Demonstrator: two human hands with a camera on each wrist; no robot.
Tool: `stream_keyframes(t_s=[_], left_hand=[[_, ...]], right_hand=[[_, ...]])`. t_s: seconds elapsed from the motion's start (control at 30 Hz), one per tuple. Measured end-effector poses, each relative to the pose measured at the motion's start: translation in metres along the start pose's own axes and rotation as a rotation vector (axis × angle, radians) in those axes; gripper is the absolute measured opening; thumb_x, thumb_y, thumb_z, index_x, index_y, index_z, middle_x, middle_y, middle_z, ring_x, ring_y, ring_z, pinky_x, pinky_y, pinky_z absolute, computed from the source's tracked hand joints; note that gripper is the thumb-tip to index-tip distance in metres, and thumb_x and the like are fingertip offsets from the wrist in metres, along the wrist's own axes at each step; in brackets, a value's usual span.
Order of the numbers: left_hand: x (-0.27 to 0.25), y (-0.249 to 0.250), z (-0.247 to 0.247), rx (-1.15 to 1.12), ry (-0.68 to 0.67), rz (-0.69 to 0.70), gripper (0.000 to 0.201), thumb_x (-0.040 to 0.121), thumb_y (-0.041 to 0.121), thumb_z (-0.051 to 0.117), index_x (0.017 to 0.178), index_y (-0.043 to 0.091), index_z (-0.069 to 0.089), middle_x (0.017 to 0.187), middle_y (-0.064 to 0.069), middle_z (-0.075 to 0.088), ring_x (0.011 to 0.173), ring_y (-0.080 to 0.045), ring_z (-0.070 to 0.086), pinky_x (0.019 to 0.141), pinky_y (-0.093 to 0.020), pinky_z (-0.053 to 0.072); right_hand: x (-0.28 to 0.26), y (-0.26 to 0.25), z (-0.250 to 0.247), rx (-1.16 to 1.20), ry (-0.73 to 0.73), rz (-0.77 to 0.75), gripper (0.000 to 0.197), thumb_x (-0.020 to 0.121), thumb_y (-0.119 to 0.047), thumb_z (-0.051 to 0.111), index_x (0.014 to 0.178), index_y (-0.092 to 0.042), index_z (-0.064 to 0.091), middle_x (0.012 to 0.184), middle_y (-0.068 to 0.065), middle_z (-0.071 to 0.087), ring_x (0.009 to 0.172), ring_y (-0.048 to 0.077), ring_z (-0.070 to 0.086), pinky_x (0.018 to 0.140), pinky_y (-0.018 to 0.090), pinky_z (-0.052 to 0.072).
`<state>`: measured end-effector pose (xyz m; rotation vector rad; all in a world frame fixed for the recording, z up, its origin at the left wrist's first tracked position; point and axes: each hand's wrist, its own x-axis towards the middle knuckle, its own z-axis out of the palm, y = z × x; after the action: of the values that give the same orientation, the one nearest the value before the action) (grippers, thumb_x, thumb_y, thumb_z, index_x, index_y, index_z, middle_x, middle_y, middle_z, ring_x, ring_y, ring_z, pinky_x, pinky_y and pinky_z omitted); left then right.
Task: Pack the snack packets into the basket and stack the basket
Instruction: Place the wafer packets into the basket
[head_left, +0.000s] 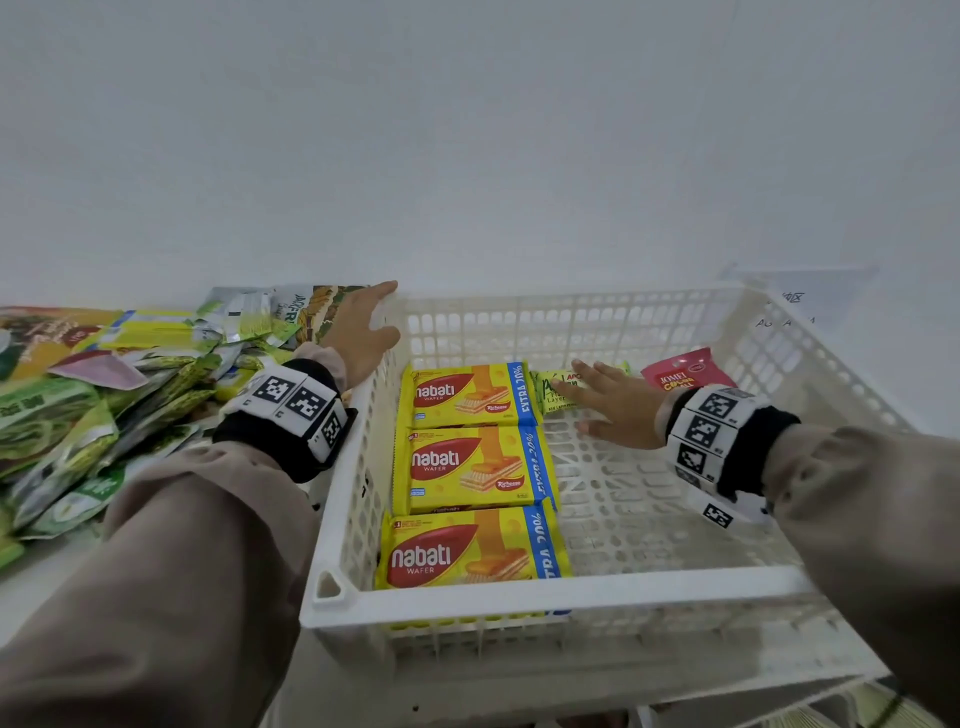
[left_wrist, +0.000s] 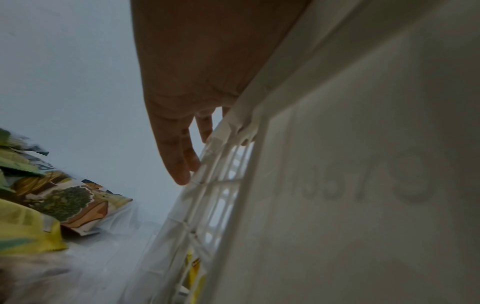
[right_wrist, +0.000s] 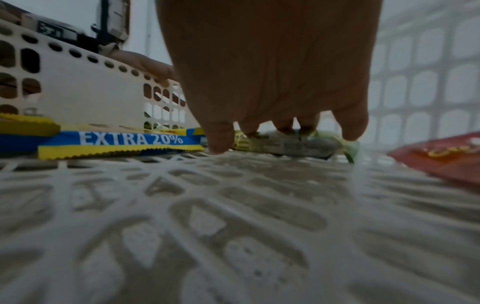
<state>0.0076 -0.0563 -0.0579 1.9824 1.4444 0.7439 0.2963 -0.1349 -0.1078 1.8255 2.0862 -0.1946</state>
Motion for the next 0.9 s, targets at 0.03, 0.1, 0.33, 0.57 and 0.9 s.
stream_keyframes(t_s=[0.03, 0.1, 0.33, 0.57, 0.9], left_hand=[[0.0, 0.0, 0.0, 0.0, 0.0, 0.001, 0.059, 0.089, 0.004, 0.044, 0.143, 0.02, 0.028, 0.15, -0.007, 0.021, 0.138, -0.022, 0.022, 0.11, -0.034, 0.02], [0.0, 0.0, 0.0, 0.001, 0.0, 0.002, 0.059, 0.089, 0.004, 0.044, 0.143, 0.02, 0.027, 0.15, -0.007, 0.021, 0.138, -0.021, 0.022, 0.11, -0.034, 0.021], [-0.002, 0.003, 0.0, -0.006, 0.013, -0.003, 0.059, 0.09, 0.003, 0.044, 0.144, 0.019, 0.028, 0.151, -0.007, 0.02, 0.138, -0.021, 0.021, 0.11, -0.033, 0.02], [-0.001, 0.001, 0.0, -0.008, 0.003, -0.01, 0.059, 0.089, 0.004, 0.045, 0.144, 0.02, 0.028, 0.152, -0.008, 0.018, 0.139, -0.022, 0.02, 0.111, -0.035, 0.019], [-0.003, 0.0, -0.003, 0.005, 0.001, -0.023, 0.058, 0.09, 0.008, 0.045, 0.144, 0.022, 0.027, 0.152, -0.007, 0.019, 0.139, -0.022, 0.02, 0.112, -0.036, 0.02]], right_hand=[[0.0, 0.0, 0.003, -0.007, -0.022, 0.013, 0.064, 0.098, -0.045, 0.027, 0.146, -0.032, -0.013, 0.155, 0.005, -0.019, 0.144, 0.028, -0.007, 0.116, 0.052, 0.011], [0.0, 0.0, 0.009, -0.007, -0.019, 0.024, 0.065, 0.096, -0.05, 0.024, 0.145, -0.032, -0.014, 0.154, 0.004, -0.022, 0.144, 0.029, -0.009, 0.115, 0.055, 0.01], [-0.006, 0.002, -0.012, 0.144, -0.074, 0.038, 0.064, 0.098, -0.045, 0.027, 0.147, -0.027, -0.008, 0.157, 0.007, -0.007, 0.145, 0.025, -0.001, 0.116, 0.045, 0.008], [-0.022, 0.059, -0.042, 0.102, -0.131, 0.304, 0.057, 0.091, -0.012, 0.05, 0.144, -0.018, 0.028, 0.143, 0.003, 0.042, 0.126, 0.021, 0.046, 0.102, 0.03, 0.038], [0.022, 0.112, 0.01, -0.157, -0.211, 0.475, 0.081, 0.066, -0.051, 0.065, 0.138, -0.039, 0.029, 0.131, 0.001, 0.052, 0.103, 0.018, 0.058, 0.079, 0.03, 0.048]])
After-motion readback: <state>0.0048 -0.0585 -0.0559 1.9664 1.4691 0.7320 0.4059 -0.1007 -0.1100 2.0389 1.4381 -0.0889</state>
